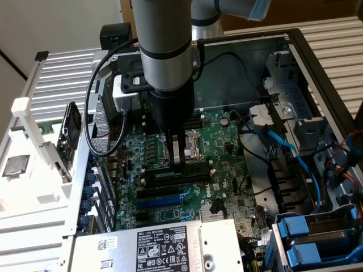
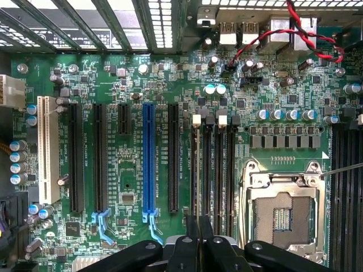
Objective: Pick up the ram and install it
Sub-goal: 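Insert the ram into the slot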
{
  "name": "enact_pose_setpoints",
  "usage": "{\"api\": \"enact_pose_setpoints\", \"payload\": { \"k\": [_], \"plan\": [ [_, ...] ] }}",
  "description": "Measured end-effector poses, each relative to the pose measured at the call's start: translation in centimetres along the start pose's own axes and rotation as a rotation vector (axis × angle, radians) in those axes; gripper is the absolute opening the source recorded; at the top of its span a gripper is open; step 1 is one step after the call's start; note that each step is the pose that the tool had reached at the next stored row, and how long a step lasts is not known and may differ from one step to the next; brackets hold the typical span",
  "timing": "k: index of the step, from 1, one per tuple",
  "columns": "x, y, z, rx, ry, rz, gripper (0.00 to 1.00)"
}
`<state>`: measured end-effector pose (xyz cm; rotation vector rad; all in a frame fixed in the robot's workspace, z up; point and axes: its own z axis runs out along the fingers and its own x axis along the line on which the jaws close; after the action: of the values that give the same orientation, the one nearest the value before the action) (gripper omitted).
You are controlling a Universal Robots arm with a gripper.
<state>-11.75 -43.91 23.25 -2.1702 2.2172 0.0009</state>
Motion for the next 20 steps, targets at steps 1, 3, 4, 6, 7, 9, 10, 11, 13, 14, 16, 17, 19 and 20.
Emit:
{"api": "enact_pose_setpoints", "payload": {
  "k": [1, 3, 4, 6, 7, 9, 10, 11, 13, 14, 16, 17, 19, 20],
  "plan": [
    [0.00, 0.00, -0.01, -0.0001, 0.0001, 0.000, 0.12],
    [0.02, 0.00, 0.12, -0.0001, -0.0009, 0.000, 0.12],
    [0.02, -0.01, 0.13, -0.0001, -0.0010, 0.000, 0.12],
    [0.02, -0.03, 0.14, -0.0001, -0.0010, 0.000, 0.12],
    [0.02, -0.03, 0.15, -0.0002, -0.0010, 0.000, 0.12],
    [0.02, -0.05, 0.17, -0.0002, -0.0008, 0.000, 0.12],
    [0.02, -0.05, 0.18, -0.0002, -0.0009, 0.000, 0.12],
    [0.02, -0.05, 0.20, -0.0001, -0.0010, 0.000, 0.12],
    [0.02, -0.05, 0.23, -0.0001, -0.0010, 0.000, 0.12],
    [0.02, -0.05, 0.24, 0.0000, -0.0011, 0.000, 0.12],
    [0.03, -0.05, 0.27, -0.0001, -0.0011, 0.000, 0.12],
    [0.03, -0.05, 0.31, -0.0001, -0.0013, 0.000, 0.12],
    [0.03, -0.05, 0.34, -0.0001, -0.0014, 0.000, 0.12],
    [0.03, -0.05, 0.36, -0.0001, -0.0016, 0.000, 0.12]
  ]
}}
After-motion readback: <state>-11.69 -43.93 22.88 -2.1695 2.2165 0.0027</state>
